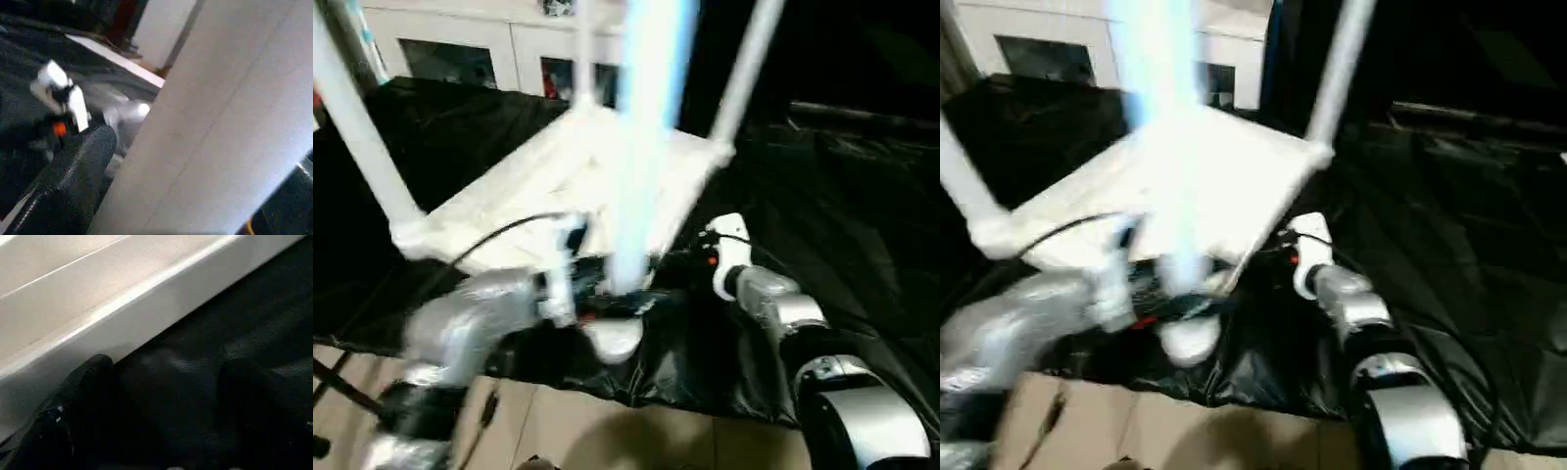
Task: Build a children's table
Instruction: Rotate table base
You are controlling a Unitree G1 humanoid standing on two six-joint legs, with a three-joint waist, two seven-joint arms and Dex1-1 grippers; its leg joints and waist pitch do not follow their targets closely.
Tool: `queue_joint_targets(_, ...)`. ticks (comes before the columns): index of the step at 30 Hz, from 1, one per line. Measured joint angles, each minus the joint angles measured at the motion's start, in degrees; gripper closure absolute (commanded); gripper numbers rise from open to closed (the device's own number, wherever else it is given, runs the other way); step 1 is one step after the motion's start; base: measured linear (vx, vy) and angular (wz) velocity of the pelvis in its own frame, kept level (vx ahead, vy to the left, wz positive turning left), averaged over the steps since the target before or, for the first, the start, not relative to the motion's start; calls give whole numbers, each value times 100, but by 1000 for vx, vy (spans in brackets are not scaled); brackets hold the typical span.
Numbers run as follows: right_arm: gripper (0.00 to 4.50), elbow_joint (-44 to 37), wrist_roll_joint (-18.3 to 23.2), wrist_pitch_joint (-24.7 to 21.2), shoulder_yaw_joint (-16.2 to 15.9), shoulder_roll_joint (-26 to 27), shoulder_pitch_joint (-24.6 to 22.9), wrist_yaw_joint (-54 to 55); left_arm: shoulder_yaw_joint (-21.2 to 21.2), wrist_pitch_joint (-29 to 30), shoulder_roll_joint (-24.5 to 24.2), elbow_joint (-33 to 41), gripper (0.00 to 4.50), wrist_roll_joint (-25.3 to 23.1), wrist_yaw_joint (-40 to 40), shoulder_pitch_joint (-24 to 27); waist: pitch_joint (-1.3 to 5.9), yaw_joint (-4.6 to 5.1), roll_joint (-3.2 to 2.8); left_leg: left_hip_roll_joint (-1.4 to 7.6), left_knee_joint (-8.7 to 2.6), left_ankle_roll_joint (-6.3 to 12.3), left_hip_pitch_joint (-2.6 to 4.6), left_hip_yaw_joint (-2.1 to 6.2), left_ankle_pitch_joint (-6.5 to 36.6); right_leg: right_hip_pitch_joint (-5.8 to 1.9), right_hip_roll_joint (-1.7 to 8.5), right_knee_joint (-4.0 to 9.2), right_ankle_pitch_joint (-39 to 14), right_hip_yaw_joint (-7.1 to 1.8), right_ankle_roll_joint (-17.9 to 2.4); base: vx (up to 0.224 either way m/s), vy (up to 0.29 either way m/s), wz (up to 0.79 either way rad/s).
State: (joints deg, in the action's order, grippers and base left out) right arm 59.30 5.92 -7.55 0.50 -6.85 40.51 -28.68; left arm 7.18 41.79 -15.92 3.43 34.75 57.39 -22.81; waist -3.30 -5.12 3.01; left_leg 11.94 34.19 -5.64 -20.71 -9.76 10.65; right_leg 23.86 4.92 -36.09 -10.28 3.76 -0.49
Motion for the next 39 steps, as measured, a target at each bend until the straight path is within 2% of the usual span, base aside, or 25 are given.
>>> queue_joint_targets(5, 32, 126, -6, 168, 13, -3, 10, -49, 168, -572, 523, -708, 0, -503, -446, -437, -2, -19, -7, -1, 0, -1, 24, 2, -1, -4, 0, 2, 5, -2, -1, 0, 0, 0)
queue_joint_targets(11, 32, 30, 1, 287, 97, -133, -111, -304, 297, -1167, 1035, -1195, 0, -803, -661, -598, -3, -17, -103, -2, -1, -1, 21, 3, 0, -14, -1, 16, 19, 0, -24, 0, 0, 0)
queue_joint_targets(14, 32, -128, 57, 329, 141, -289, -243, -382, 453, -1549, 1085, -1443, 0, -1038, -707, -735, -7, -35, -174, -3, 0, 1, 23, 2, 0, -15, 0, 25, 19, 1, -25, 0, 0, 0)
queue_joint_targets(17, 32, -456, 58, 335, 114, -502, -480, -677, 609, -1735, 895, -1566, 0, -1198, -551, -758, -1, -75, -245, -2, -1, 2, 20, 0, 0, -12, 0, 27, 18, 2, -25, 0, 0, 0)
queue_joint_targets(20, 32, -1026, 68, 268, 87, -934, -907, -1149, 727, -1846, 337, -1573, 0, -1354, -75, -706, -5, -124, -280, -2, -7, 3, 19, 0, -1, -6, -1, 28, 17, 4, -24, 0, 0, 0)
queue_joint_targets(22, 32, -1443, 63, 184, 30, -1233, -1166, -1440, 773, -2000, -97, -1671, 0, -1512, 297, -671, -7, -130, -288, -2, -7, 4, 21, -1, -2, -3, -2, 30, 17, 4, -24, 0, 0, 0)
queue_joint_targets(25, 32, -1872, 52, 138, -31, -1495, -1341, -1718, 792, -2236, -440, -1939, 0, -1693, 670, -669, -7, -137, -293, -3, -6, 4, 26, -4, -2, -6, -1, 30, 17, 1, -24, 0, 0, 0)
queue_joint_targets(27, 30, -2230, 45, 132, -127, -1669, -1472, -1966, 969, -2553, -626, -2253, 35, -1882, 921, -753, -8, -148, -298, -2, -6, 4, 27, -4, -2, -7, -1, 30, 17, 1, -23, 0, 0, 0)
queue_joint_targets(29, 30, -2670, 71, 17, -160, -1939, -1672, -2262, 1091, -2969, -839, -2743, 39, -2146, 1065, -885, -9, -164, -304, -3, -7, 4, 26, -3, -1, -9, -1, 31, 15, 2, -20, 0, 0, 0)
queue_joint_targets(32, 0, -3357, 244, -312, -163, -2280, -2002, -2724, 1186, -3468, -943, -3419, 78, -2499, 1126, -1138, -9, -213, -312, -3, -10, 4, 22, -3, -1, -13, -1, 39, 15, 2, -18, 0, 0, 0)
queue_joint_targets(35, 0, -4003, 499, -625, -197, -2561, -2232, -3177, 1326, -3905, -870, -3984, 83, -2797, 1184, -1430, -5, -284, -325, -3, -10, 6, 22, -2, -1, -14, 0, 46, 14, 1, -17, 0, 0, 0)
queue_joint_targets(38, 0, -4597, 691, -877, -224, -2927, -2480, -3567, 1443, -4281, -765, -4560, 122, -3006, 1255, -1722, -2, -327, -336, -2, -11, 8, 19, -1, 0, -16, -1, 52, 12, 2, -14, 0, 0, 0)
queue_joint_targets(39, 0, -4704, 724, -944, -224, -2999, -2527, -3639, 1458, -4337, -754, -4687, 122, -3024, 1276, -1778, -1, -328, -339, -2, -10, 9, 18, -1, 1, -15, -1, 53, 12, 2, -14, 0, 0, 0)
